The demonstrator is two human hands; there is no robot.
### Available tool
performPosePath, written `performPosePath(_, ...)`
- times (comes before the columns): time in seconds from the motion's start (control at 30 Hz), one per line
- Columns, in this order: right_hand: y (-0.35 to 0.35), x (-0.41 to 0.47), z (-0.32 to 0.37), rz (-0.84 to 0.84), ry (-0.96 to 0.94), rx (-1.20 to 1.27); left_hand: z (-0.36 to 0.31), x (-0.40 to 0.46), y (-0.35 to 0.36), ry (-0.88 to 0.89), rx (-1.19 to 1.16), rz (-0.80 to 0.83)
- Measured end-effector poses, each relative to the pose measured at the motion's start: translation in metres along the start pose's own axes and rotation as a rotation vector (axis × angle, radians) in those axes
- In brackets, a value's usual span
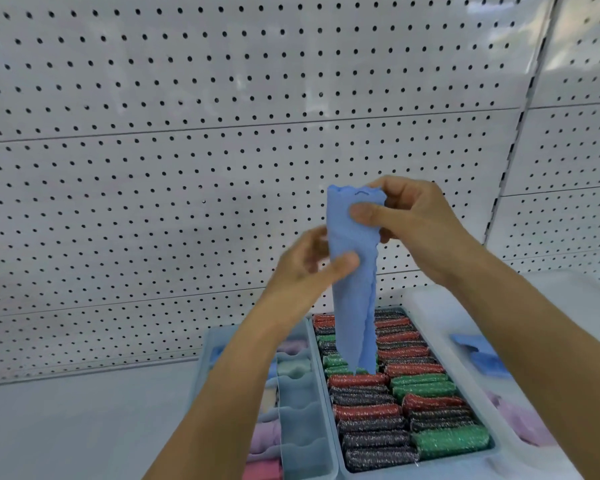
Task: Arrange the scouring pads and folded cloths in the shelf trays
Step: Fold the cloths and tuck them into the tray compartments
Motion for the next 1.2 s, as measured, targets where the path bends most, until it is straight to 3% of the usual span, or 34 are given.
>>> performPosePath(0.07,-0.003,0.007,0.005,0.094,0.031,0.012,0.01,-0.008,0.007,-0.082,-0.014,0.17)
performPosePath(0.3,-0.013,0.017,0.011,0.137,0.062,0.0,0.027,-0.021,0.017,-0.334,-0.031,0.147)
performPosePath(0.43,-0.01,0.005,0.007,0.126,0.007,-0.097,0.036,-0.016,0.017,-0.577,-0.422,0.196)
performPosePath(0.53,-0.002,-0.017,0.002,0.212,-0.052,-0.23,0.038,-0.015,0.014,-0.651,-0.671,0.207)
performPosePath(0.7,-0.003,-0.059,-0.033,0.343,-0.001,-0.362,0.048,-0.011,0.003,-0.685,-0.952,0.135)
performPosePath(0.9,-0.001,-0.076,-0.067,0.387,-0.299,-0.448,0.051,-0.007,0.011,-0.668,-0.905,0.081)
performPosePath(0.93,-0.004,-0.078,-0.071,0.409,-0.345,-0.515,0.054,-0.006,0.012,-0.68,-0.918,0.071)
performPosePath(1.03,-0.007,-0.079,-0.082,0.528,-0.545,-1.024,0.059,-0.004,0.013,-0.698,-0.964,0.064)
performPosePath(1.1,-0.004,-0.076,-0.086,0.49,-0.663,-1.151,0.056,-0.007,0.015,-0.691,-0.995,0.074)
performPosePath(1.17,0.002,-0.074,-0.081,0.352,-0.648,-0.997,0.055,-0.01,0.018,-0.685,-0.918,0.066)
performPosePath(1.2,0.005,-0.073,-0.075,0.265,-0.542,-0.857,0.056,-0.012,0.02,-0.656,-0.844,0.067)
Point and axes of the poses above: each hand's wrist, its own x-axis towards the middle knuckle, its own y-axis out of the palm, z = x × y, the point moved 1 cm from there along x, towards the middle knuckle, and after that the axes turned 9 degrees about x, right-handed, at the moved point
